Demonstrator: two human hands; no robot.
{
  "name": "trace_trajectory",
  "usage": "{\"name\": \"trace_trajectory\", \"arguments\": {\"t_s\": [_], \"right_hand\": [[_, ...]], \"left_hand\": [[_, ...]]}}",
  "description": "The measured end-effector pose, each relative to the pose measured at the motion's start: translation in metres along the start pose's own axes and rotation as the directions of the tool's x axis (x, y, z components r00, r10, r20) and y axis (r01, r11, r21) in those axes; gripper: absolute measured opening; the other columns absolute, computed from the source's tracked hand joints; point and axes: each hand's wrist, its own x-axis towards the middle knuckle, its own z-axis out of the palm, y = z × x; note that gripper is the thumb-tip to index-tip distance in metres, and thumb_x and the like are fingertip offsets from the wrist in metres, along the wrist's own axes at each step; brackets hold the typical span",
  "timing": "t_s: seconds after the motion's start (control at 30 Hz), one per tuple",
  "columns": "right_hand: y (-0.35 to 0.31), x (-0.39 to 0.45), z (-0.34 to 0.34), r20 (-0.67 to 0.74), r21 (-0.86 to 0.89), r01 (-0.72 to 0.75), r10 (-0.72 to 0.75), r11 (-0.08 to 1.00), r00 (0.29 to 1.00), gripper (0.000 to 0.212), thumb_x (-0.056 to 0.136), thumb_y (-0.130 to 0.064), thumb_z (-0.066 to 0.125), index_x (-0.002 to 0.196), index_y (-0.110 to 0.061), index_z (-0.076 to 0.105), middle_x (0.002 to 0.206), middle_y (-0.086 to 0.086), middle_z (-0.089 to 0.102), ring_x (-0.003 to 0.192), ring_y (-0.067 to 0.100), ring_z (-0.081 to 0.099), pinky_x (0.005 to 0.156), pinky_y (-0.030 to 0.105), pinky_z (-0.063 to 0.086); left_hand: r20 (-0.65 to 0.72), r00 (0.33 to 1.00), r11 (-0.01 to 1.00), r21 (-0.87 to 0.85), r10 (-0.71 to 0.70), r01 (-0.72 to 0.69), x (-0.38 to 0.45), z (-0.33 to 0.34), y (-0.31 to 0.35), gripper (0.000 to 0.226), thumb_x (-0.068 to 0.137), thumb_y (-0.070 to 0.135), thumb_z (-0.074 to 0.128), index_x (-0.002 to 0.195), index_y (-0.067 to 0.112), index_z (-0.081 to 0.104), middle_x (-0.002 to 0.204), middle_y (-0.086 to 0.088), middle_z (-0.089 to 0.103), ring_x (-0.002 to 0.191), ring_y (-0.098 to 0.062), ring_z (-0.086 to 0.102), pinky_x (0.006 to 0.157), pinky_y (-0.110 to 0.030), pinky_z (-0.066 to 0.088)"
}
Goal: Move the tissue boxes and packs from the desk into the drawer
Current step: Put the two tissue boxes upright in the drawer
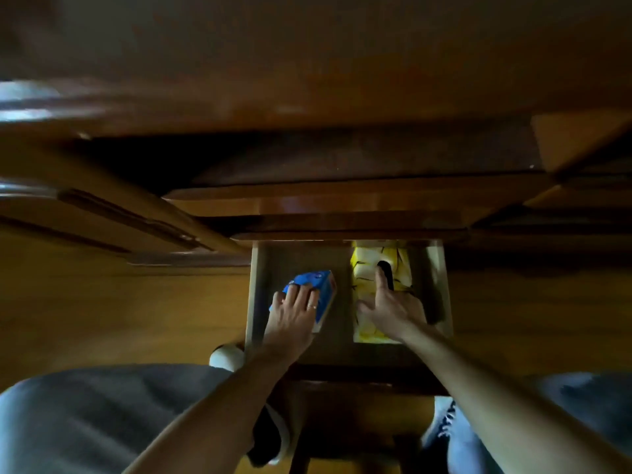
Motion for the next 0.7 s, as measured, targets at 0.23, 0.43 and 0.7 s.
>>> {"name": "trace_trajectory", "arguments": {"t_s": [0.23,0.43,0.7], "right_hand": [[0.011,0.029,0.073,-0.272,-0.124,-0.021,-0.013,0.992,0.962,0.115,0.085,-0.074,0.054,0.158,-0.026,-0.02,0.068,-0.002,0.059,0.049,0.015,0.053,0.044,0.025,0.03],[0.026,-0.017,0.044,-0.106,0.018,0.064,-0.062,0.998,0.992,0.106,0.086,-0.078,0.05,0.163,-0.028,-0.003,0.077,-0.004,0.059,0.065,0.019,0.054,0.062,0.034,0.039],[0.033,-0.05,0.049,0.0,0.17,0.048,-0.048,0.984,0.999,0.077,0.096,-0.038,0.051,0.162,-0.027,0.014,0.101,0.0,0.062,0.076,0.02,0.057,0.066,0.034,0.039]], "left_hand": [[-0.266,0.946,0.981,0.114,0.185,-0.16,0.012,0.061,0.023,0.083,0.055,0.039,0.086,0.127,0.013,0.054,0.12,-0.015,0.057,0.103,-0.036,0.053,0.086,-0.049,0.046],[-0.056,0.992,0.987,0.12,0.114,-0.106,-0.014,0.027,0.015,0.091,0.075,0.051,0.078,0.15,0.021,0.036,0.145,-0.01,0.037,0.13,-0.034,0.038,0.105,-0.049,0.038],[0.095,0.994,0.986,-0.163,0.056,-0.04,-0.033,0.032,-0.001,0.084,0.086,0.043,0.073,0.156,0.034,0.026,0.157,-0.001,0.018,0.136,-0.026,0.037,0.102,-0.043,0.048]]}}
